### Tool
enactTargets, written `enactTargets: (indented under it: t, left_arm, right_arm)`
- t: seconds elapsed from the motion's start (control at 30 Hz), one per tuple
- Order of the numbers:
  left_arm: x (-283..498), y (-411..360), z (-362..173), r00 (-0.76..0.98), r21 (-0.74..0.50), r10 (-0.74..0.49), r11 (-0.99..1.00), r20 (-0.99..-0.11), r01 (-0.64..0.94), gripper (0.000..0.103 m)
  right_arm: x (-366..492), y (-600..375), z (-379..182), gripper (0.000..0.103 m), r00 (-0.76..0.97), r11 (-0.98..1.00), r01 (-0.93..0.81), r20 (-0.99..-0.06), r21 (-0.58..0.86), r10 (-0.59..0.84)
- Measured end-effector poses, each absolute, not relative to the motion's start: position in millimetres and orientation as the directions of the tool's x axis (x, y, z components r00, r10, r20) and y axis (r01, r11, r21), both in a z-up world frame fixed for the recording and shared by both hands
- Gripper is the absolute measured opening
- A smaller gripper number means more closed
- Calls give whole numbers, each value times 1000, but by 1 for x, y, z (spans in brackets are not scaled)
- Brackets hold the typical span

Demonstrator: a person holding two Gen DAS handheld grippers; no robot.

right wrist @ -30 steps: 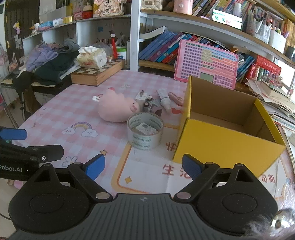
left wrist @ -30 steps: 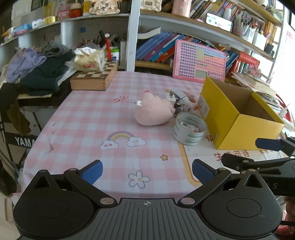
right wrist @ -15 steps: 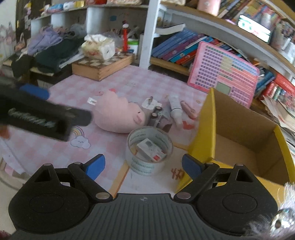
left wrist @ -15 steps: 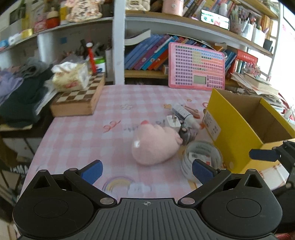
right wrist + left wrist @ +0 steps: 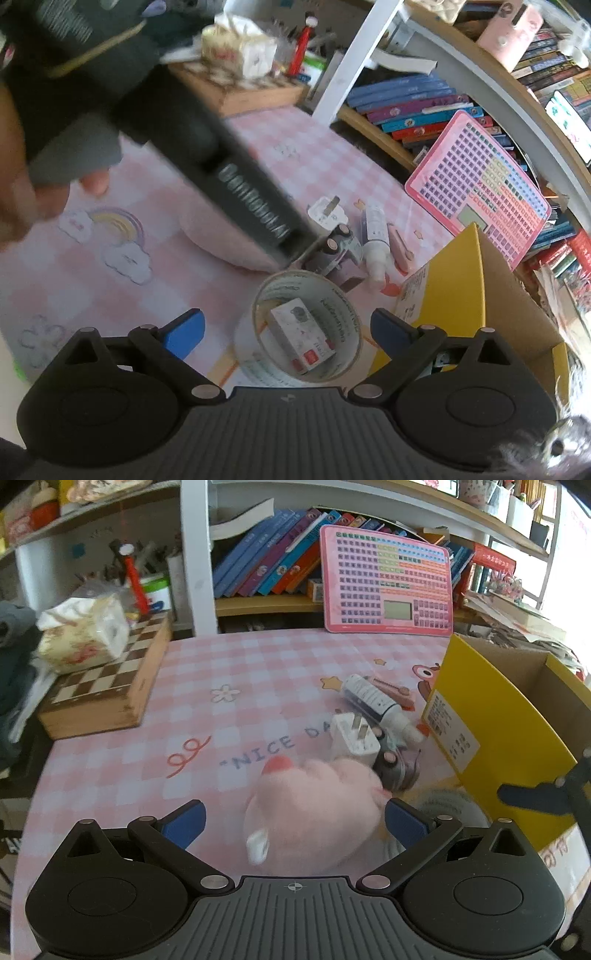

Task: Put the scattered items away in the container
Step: 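Close the left gripper on the pink plush pig while the right gripper closes on the clear tape roll, then lift and carry the pig with the left gripper while the right carries the tape roll to the yellow box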

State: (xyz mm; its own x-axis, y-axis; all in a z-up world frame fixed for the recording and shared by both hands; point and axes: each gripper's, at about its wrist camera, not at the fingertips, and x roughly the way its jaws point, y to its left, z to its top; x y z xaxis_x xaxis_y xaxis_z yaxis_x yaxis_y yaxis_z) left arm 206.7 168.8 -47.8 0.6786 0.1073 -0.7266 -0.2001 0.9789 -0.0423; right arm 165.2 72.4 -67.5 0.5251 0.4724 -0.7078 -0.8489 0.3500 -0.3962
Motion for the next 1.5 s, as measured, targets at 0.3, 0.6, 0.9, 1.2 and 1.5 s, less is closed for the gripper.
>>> enactTargets:
  t: [0.3,0.6,0.9,1.2,1.5]
  left_arm:
    - [222,181,-63,652,-106,51,974,-756,-199,87]
    - [210,193,-61,669,-215,23,938,-743,-271,57]
    - [164,212,-37,712,-288,88,874,-696,-391,54]
    - [109,207,-8,760,-358,130,823,-637,-442,55]
    - [59,184,7,777,-377,158,805,-609,-458,55]
  right_arm:
    - [182,84,-77,38,388,293,-916,-796,-276,465]
    - [187,83,-74,8,322,280,-938,-809,-203,492]
    - [188,68,-43,8,339,346,-925,-749,-155,569]
    - [160,46,-11,8,332,339,-932,-691,-132,643]
    - [127,14,3,8,337,345,-930,-674,-128,658]
